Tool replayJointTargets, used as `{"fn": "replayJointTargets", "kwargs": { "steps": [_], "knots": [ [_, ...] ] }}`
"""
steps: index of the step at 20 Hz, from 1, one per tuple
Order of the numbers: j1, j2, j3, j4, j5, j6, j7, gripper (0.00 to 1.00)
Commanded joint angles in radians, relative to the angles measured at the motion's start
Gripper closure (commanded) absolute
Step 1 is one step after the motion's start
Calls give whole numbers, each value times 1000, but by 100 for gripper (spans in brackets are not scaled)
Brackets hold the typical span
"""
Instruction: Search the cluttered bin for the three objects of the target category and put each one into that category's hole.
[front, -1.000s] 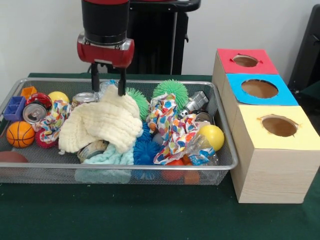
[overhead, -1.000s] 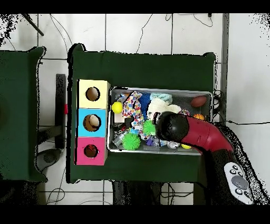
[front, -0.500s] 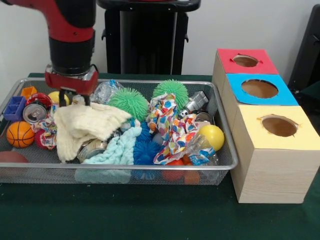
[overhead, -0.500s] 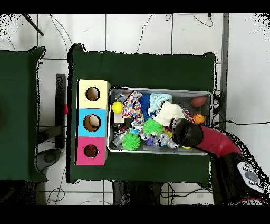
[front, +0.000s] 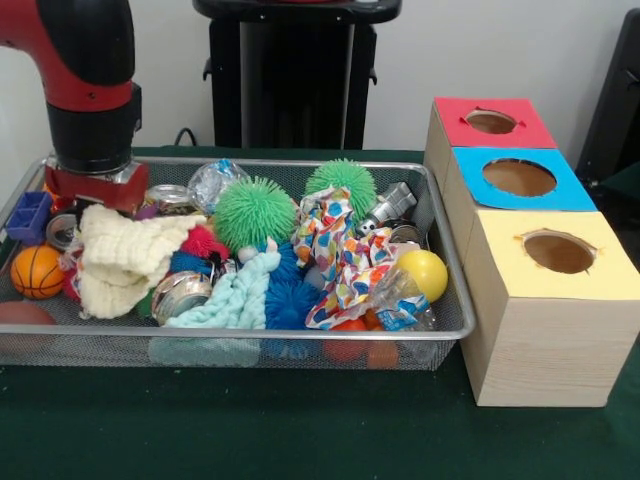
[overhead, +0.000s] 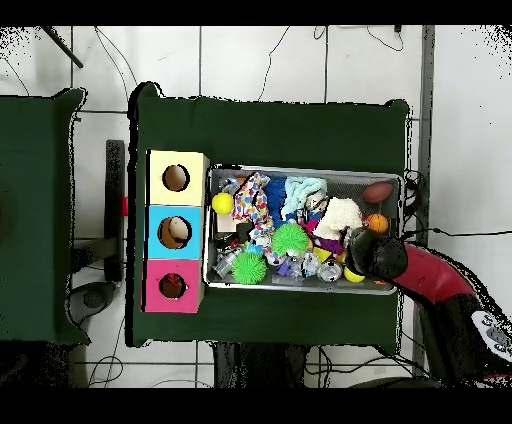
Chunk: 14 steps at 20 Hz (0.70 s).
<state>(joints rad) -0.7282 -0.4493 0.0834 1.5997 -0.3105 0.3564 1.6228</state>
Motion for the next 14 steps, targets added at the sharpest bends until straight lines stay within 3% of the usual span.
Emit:
{"fn": "replayJointTargets", "kwargs": {
  "steps": [1,5,7,10,14],
  "knots": [
    [-68,101,66,-79,-122,11,-110,0],
    [-69,85,68,-70,-135,21,-94,0],
    [-72,109,85,-102,-146,15,-104,0],
    [-67,217,125,-249,-181,7,-156,0],
    [-110,326,251,-415,-210,98,-328,0]
  ]
}}
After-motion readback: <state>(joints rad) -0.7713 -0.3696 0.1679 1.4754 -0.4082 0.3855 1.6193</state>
